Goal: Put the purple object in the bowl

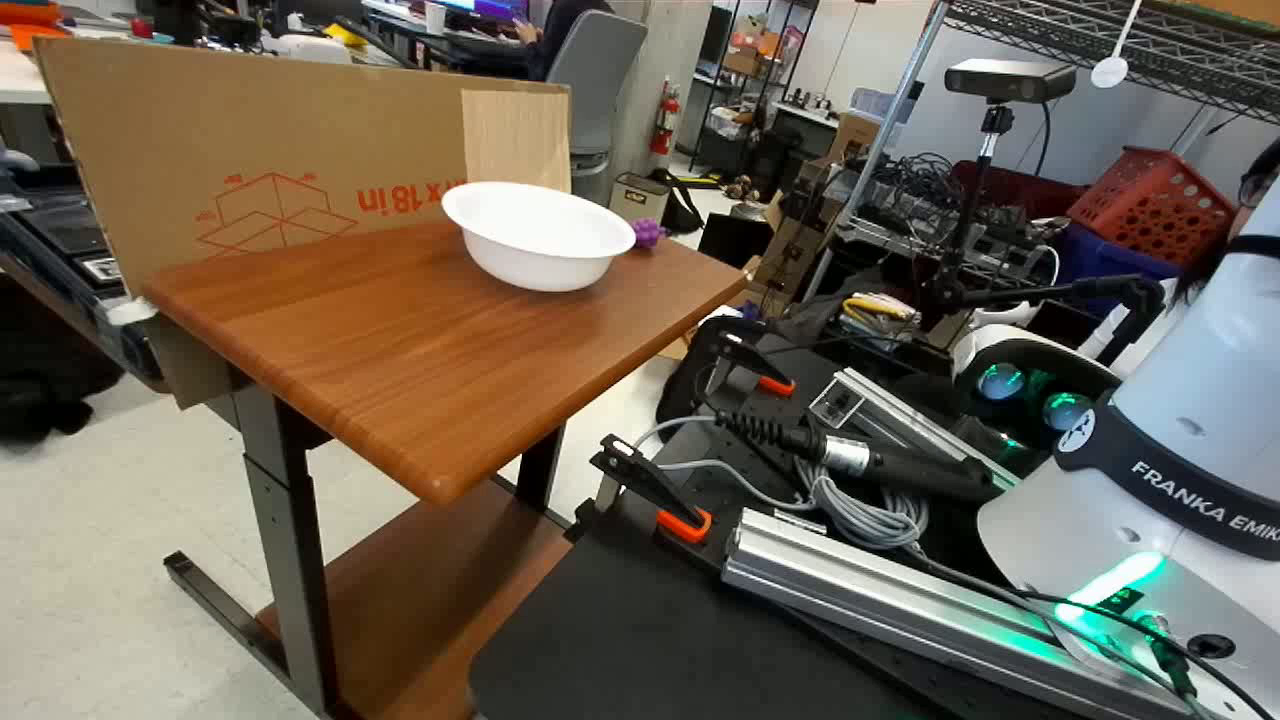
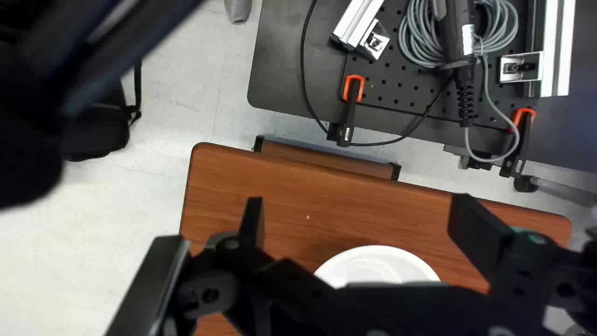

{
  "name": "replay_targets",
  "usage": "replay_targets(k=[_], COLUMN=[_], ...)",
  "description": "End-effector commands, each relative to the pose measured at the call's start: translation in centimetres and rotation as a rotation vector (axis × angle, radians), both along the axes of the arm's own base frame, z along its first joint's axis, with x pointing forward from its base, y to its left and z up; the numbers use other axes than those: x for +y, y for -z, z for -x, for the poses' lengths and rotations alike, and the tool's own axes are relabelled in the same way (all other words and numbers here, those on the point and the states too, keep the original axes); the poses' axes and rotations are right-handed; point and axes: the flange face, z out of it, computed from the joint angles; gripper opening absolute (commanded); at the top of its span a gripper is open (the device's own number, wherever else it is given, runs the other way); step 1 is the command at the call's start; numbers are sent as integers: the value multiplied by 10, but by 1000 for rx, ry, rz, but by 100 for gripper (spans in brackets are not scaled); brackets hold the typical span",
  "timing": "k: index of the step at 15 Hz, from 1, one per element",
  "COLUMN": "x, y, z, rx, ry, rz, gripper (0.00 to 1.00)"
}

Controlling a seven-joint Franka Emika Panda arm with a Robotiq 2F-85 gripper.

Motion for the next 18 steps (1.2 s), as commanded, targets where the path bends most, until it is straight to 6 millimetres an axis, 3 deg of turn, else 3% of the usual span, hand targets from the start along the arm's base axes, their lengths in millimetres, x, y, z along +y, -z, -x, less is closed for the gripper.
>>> replay_targets(k=[1,7,14,18], x=[0,-10,-16,-4], y=[0,-7,-13,0], z=[0,-27,-85,-111], rx=[1,37,96,19], ry=[0,-355,-698,-410], rz=[0,-47,-66,-126], gripper=[100,100,100,100])
